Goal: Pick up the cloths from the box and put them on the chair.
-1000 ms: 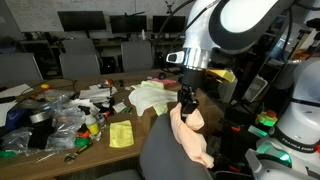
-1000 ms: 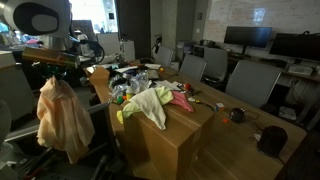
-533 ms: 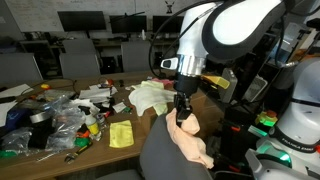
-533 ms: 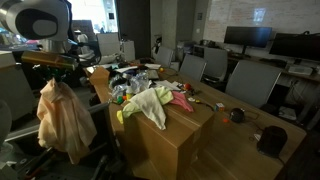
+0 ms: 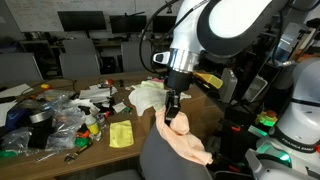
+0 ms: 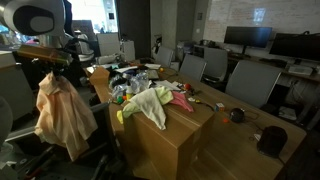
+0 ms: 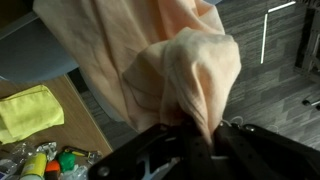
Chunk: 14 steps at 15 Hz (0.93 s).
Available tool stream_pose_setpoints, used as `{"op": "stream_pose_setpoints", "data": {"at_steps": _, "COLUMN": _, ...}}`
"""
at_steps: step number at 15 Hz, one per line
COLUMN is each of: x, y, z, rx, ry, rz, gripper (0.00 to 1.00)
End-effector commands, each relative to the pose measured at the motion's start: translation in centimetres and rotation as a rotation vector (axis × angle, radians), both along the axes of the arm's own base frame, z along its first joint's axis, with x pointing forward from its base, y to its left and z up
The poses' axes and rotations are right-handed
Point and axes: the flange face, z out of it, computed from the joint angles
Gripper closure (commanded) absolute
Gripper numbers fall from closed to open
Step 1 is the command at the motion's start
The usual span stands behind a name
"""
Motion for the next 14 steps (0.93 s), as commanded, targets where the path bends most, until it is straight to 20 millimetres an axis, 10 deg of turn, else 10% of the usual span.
{"op": "stream_pose_setpoints", "data": {"at_steps": 1, "x": 1.3, "y": 1.2, "z": 0.5, "rx": 0.034, "ry": -0.028, "rz": -0.055, "gripper": 0.97}}
{"op": "stream_pose_setpoints", "data": {"at_steps": 6, "x": 1.6, "y": 1.9, "z": -1.1, "rx": -0.001, "ry": -0.016, "rz": -0.057, "gripper": 0.98}}
{"op": "stream_pose_setpoints", "data": {"at_steps": 7, "x": 1.6, "y": 2.1, "z": -1.6, "rx": -0.021, "ry": -0.012, "rz": -0.05, "gripper": 0.66}}
{"op": "stream_pose_setpoints", "data": {"at_steps": 14, "x": 1.2, "y": 2.5, "z": -4.0, "rx": -0.191, "ry": -0.005, "rz": 0.01, "gripper": 0.2}}
